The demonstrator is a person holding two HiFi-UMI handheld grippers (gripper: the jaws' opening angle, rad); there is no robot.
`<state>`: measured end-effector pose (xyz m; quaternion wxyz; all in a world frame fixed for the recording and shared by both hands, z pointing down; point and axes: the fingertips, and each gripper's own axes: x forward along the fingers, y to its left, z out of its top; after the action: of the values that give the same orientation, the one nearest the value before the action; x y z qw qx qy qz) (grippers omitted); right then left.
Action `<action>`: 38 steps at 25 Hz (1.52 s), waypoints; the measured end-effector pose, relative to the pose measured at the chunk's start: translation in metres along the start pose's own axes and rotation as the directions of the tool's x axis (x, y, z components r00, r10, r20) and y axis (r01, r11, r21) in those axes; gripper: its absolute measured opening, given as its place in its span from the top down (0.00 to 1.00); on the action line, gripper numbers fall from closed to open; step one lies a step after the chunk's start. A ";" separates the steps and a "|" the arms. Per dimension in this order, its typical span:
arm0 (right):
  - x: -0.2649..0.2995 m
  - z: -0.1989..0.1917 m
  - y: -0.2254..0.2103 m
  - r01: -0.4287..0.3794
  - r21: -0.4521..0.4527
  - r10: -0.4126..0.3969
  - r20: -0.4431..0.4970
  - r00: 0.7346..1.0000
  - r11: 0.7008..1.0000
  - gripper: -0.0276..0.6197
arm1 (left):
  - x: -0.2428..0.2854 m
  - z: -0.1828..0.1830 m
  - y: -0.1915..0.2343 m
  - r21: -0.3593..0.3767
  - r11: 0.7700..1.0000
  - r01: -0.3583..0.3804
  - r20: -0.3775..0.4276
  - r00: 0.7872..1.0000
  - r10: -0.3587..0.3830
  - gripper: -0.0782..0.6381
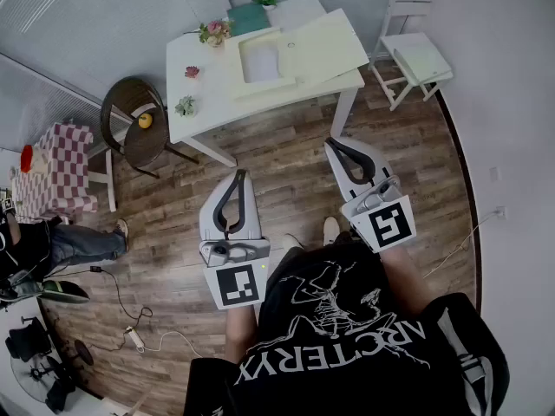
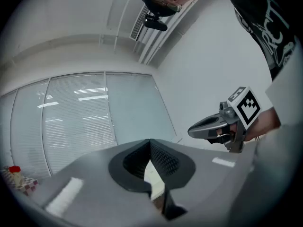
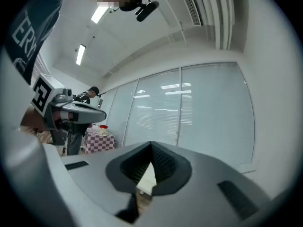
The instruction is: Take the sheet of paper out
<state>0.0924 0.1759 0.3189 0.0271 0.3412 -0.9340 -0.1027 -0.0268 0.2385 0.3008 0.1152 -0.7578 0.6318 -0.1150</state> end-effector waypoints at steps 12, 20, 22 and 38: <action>0.006 0.002 -0.012 -0.010 0.003 0.010 0.009 1.000 1.000 0.94 | 0.013 -0.001 0.000 0.008 1.000 -0.006 -0.011 1.000 0.006 0.87; 0.012 0.000 -0.028 -0.025 0.013 0.025 0.020 0.999 1.000 0.94 | 0.026 -0.003 0.001 0.031 0.999 -0.023 -0.031 0.999 0.024 0.88; 0.013 -0.004 -0.032 -0.042 0.008 0.042 0.010 0.999 0.999 0.94 | 0.030 -0.003 0.001 0.024 0.999 -0.040 -0.033 0.999 0.041 0.88; 0.067 -0.030 -0.086 -0.107 -0.006 0.107 -0.002 0.994 0.994 0.94 | 0.105 -0.024 0.008 -0.001 0.997 -0.083 -0.061 0.995 0.083 0.88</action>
<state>0.0988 0.0640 0.3284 0.0344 0.2908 -0.9505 -0.1036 -0.0236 0.1333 0.3236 0.0991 -0.7272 0.6662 -0.1320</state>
